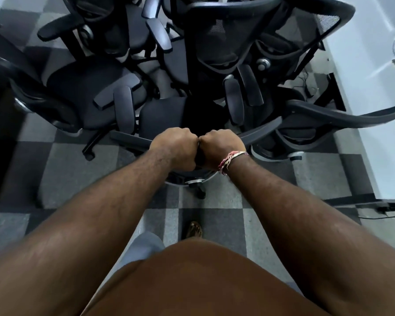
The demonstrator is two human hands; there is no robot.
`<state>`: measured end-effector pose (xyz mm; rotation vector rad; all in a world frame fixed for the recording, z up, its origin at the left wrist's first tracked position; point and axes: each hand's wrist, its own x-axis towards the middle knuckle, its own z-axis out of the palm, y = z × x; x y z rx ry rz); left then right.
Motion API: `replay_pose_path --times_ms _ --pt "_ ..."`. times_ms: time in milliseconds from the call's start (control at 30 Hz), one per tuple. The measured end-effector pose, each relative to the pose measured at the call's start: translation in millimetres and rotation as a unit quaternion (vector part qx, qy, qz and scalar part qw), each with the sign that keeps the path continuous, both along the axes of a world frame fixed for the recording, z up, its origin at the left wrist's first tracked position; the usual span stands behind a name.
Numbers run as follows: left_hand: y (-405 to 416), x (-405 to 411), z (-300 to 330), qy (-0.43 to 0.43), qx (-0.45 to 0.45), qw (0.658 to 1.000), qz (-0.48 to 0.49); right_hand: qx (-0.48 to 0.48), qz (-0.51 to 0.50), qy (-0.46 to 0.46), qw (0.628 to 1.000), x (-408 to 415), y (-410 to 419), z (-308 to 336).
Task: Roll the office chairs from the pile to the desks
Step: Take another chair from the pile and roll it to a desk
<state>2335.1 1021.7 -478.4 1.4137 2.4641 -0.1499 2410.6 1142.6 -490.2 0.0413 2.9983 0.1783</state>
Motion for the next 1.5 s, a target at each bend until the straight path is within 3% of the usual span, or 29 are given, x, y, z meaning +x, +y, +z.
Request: replay_pose_path --times_ms 367,700,967,1300,1500 --pt "-17.1 9.4 -1.6 -0.013 0.021 0.999 -0.025 -0.005 -0.075 -0.009 0.997 15.3 -25.0 1.2" --pt "-79.1 30.0 -5.1 -0.031 0.022 0.994 -0.105 0.008 -0.167 -0.034 0.985 54.7 -105.0 3.4" --pt "-138.5 70.5 -10.0 -0.005 0.012 0.971 -0.24 0.018 -0.242 -0.039 0.969 111.7 -181.0 -3.8" --pt "-203.2 126.5 -19.1 0.029 0.023 0.954 -0.298 0.014 -0.289 -0.015 0.957 176.4 -262.9 -2.4" --pt "-252.1 172.0 -16.9 0.06 -0.004 0.924 -0.377 -0.012 -0.359 0.004 0.933 233.6 -333.8 -4.4"
